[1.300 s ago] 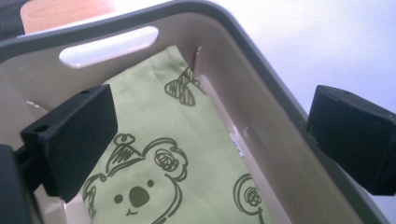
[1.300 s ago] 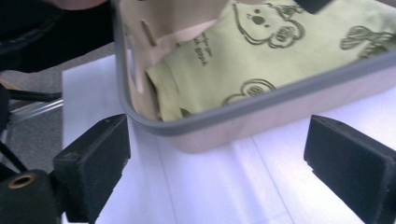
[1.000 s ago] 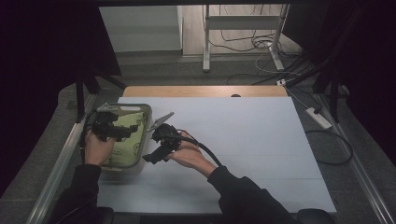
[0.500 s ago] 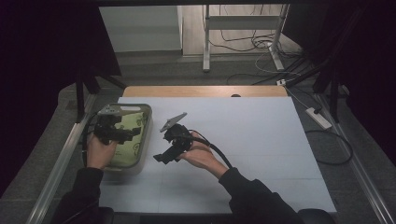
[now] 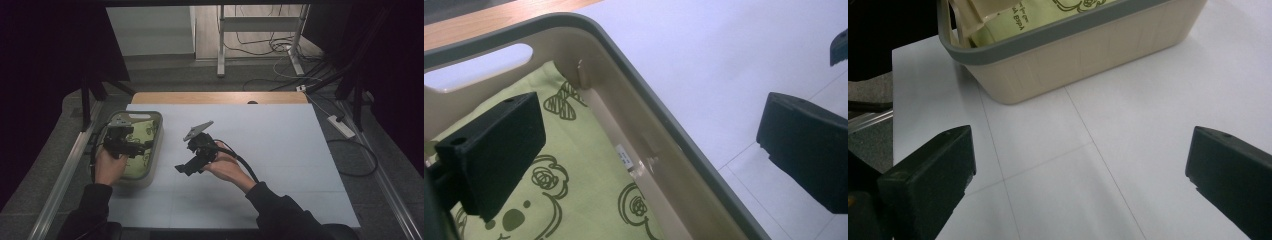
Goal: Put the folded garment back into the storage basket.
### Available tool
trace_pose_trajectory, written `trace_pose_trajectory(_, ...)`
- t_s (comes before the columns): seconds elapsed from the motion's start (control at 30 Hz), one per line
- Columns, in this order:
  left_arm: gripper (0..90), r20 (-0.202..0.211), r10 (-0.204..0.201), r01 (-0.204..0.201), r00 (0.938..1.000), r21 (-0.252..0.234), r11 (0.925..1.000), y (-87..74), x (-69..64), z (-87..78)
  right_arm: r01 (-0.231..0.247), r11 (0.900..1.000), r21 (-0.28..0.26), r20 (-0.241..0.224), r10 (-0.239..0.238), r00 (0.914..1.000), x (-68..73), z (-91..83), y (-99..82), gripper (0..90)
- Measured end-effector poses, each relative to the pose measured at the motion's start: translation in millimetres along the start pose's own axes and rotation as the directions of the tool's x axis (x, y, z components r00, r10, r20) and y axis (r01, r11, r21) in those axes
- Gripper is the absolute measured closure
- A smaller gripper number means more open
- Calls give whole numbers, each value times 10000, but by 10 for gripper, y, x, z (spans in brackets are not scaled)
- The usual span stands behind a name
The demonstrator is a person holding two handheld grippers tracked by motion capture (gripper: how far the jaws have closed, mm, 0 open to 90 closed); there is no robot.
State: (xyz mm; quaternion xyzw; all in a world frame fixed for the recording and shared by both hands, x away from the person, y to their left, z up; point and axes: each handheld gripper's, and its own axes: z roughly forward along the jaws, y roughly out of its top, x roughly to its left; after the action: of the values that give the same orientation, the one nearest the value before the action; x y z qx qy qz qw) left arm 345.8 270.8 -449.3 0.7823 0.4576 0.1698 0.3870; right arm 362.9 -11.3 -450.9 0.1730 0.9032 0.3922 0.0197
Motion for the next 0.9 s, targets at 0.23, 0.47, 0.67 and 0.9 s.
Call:
trace_pose_trajectory(0.23,0,61,178,-178,9998,-25,9998,-6,-72,-12,-21,10000,18,199,20,9998,-49,-111,-81,0)
trace_pose_trajectory(0.47,0,137,398,-397,9991,-48,9992,-22,-151,-17,-256,9997,36,253,255,9994,-100,-188,-172,0)
trace_pose_trajectory(0.67,0,56,469,-469,9989,-110,9988,-40,-192,-41,-453,9990,55,306,452,9985,-150,-267,-246,0)
trace_pose_trajectory(0.9,0,39,384,-383,9993,-120,9992,-61,-230,-67,-528,9986,-45,348,529,9980,-181,-367,-312,0)
